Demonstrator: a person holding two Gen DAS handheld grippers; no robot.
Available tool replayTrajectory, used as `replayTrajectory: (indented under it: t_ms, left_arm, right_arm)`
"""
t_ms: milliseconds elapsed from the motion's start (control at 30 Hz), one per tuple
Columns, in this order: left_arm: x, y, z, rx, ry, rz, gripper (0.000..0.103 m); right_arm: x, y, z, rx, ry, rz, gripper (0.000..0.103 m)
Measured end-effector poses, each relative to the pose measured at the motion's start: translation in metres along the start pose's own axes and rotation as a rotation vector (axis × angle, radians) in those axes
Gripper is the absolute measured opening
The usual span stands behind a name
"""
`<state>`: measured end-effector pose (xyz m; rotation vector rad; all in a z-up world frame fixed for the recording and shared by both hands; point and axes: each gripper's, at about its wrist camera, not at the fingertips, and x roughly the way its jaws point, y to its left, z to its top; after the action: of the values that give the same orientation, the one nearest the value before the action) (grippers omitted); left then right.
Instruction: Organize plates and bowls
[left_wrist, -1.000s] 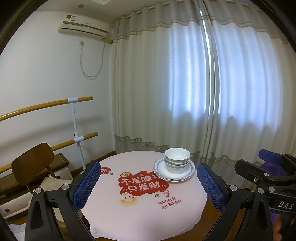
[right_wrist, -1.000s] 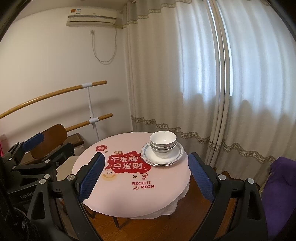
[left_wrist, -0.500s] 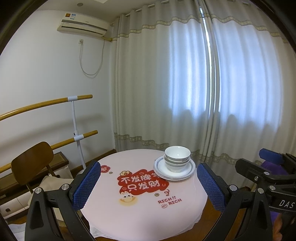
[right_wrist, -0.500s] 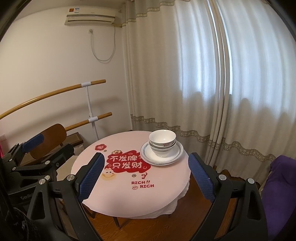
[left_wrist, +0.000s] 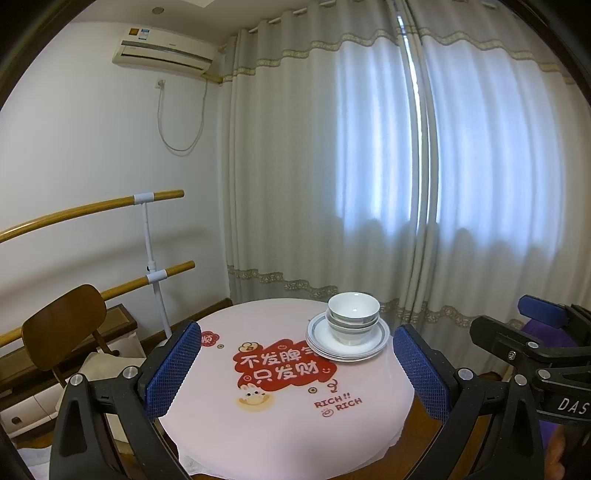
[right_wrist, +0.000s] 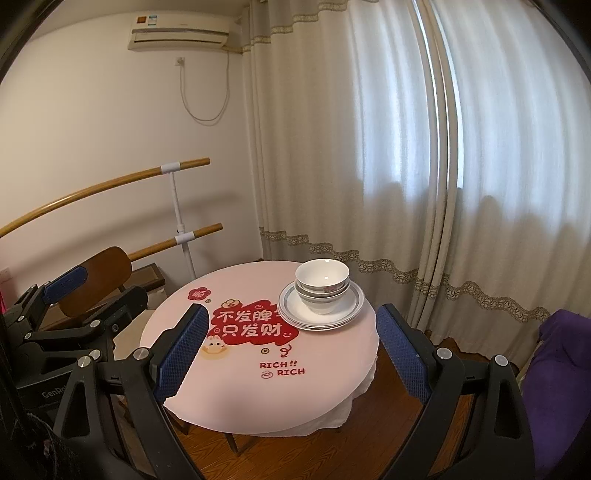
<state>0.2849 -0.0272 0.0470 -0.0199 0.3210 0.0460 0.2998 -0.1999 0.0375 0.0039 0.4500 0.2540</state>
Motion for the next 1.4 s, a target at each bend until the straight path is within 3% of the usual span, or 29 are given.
replayTrajectory:
  t_ms: [1400]
  left_arm:
    - [-0.0021, 0.0008, 0.0002, 0.002, -0.014, -0.005, 0.102]
  right_arm:
    - [0.0020, 0.0028, 0.0031, -0.003, -0.005, -0.004, 0.093]
